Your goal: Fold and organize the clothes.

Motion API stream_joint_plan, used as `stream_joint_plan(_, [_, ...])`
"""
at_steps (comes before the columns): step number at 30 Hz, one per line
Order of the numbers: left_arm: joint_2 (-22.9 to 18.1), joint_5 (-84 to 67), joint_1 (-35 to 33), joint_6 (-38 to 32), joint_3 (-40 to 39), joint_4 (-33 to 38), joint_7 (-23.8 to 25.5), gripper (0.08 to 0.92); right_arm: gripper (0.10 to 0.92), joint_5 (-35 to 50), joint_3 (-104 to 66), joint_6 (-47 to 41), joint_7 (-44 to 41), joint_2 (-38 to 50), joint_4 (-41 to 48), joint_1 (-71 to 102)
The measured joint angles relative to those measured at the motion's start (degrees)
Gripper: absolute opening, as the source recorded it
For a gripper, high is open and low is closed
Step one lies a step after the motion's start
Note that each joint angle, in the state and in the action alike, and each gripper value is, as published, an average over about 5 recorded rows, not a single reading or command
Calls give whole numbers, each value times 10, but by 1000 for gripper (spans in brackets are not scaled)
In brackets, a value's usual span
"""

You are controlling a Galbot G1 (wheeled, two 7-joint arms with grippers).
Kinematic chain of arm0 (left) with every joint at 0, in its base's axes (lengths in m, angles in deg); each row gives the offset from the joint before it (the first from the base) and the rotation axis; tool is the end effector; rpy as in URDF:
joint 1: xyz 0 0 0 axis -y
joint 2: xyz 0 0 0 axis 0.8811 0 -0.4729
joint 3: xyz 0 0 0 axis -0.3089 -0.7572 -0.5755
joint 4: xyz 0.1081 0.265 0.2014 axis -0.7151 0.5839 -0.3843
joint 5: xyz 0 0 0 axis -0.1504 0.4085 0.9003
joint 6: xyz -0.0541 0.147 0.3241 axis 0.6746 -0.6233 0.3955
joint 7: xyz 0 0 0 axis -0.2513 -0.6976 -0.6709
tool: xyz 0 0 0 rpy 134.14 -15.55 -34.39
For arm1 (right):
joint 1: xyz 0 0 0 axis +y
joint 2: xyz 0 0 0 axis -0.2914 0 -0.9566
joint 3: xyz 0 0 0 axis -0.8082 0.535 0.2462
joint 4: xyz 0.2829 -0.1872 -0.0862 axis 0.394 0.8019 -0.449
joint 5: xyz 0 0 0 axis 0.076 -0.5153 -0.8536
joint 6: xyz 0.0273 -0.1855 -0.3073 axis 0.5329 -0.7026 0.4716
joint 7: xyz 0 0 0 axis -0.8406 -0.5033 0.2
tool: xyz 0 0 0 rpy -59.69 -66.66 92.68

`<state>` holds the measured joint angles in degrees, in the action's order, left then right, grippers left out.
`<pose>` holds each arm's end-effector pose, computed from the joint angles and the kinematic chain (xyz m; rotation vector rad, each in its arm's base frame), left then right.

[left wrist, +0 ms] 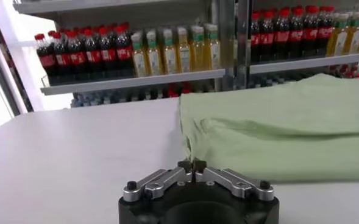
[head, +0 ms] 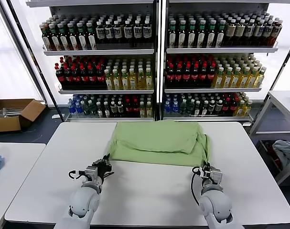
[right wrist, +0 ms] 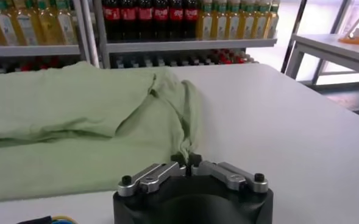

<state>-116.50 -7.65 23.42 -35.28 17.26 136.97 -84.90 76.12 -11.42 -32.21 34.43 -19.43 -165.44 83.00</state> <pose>0.3248 0.0173 -0.3314 -0.1121 -2.7621 -0.1338 0.2924 -0.0123 -0.2933 -0.2937 -2.6821 -0.0162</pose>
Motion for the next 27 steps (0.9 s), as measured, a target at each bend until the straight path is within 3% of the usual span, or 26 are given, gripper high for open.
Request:
stream_joint_plan(15, [6, 24, -172, -9, 20, 171, -26, 84, 124, -34, -5, 31, -1, 22, -108, 151])
stream_joint_plan(27, [6, 31, -291, -13, 37, 226, -31, 84, 124, -52, -2, 46, 9, 39, -141, 226])
